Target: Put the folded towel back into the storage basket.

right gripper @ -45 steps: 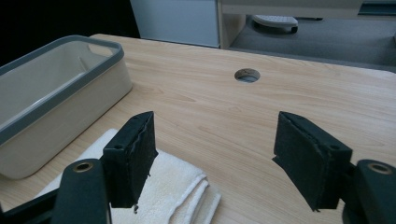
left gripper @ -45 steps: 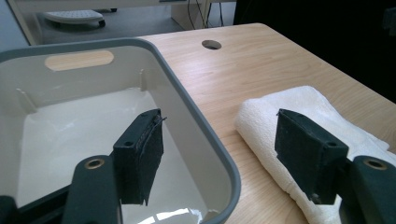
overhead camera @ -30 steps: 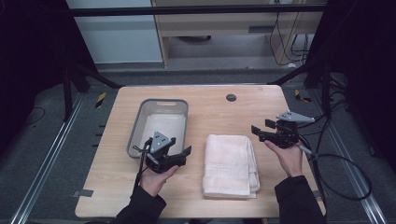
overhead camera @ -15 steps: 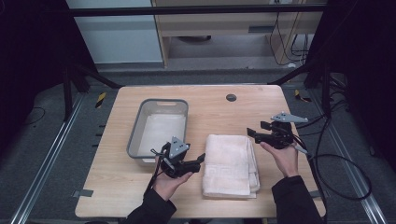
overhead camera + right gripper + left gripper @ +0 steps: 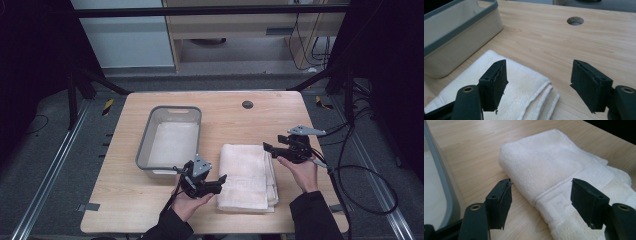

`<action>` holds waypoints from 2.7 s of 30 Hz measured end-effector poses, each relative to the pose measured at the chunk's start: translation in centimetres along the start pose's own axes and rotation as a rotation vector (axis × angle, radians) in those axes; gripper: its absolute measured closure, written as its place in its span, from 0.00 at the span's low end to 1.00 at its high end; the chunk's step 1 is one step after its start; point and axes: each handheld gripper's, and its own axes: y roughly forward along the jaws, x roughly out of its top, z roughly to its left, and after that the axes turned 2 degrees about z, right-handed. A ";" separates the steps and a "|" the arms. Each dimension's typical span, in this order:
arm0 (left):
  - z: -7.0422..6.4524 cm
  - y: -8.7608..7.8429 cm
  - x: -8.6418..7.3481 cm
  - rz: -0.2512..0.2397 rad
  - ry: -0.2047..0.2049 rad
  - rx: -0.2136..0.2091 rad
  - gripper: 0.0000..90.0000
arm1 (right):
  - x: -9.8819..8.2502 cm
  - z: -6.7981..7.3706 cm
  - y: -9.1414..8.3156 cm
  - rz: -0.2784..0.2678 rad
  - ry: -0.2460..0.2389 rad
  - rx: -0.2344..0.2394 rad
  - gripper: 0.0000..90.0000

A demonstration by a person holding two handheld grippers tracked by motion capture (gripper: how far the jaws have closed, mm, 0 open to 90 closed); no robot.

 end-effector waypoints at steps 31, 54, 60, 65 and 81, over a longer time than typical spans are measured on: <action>-1.0 3.5 -3.0 0.115 0.011 -0.001 0.34 | -3.7 -0.1 4.7 0.166 -0.006 -0.019 0.28; -1.2 4.5 -3.5 0.151 -0.022 -0.025 0.45 | -4.8 -0.1 6.2 0.216 0.066 0.005 0.32; -1.1 4.6 -3.5 0.159 -0.031 -0.050 0.49 | -5.0 -0.4 6.3 0.219 0.116 0.033 0.37; -1.0 4.6 -3.6 0.153 -0.041 -0.067 0.54 | -4.9 -0.3 6.2 0.230 0.146 0.061 0.47; -1.3 4.4 -3.7 0.142 -0.060 -0.095 0.75 | -4.6 -0.3 6.0 0.232 0.191 0.123 0.72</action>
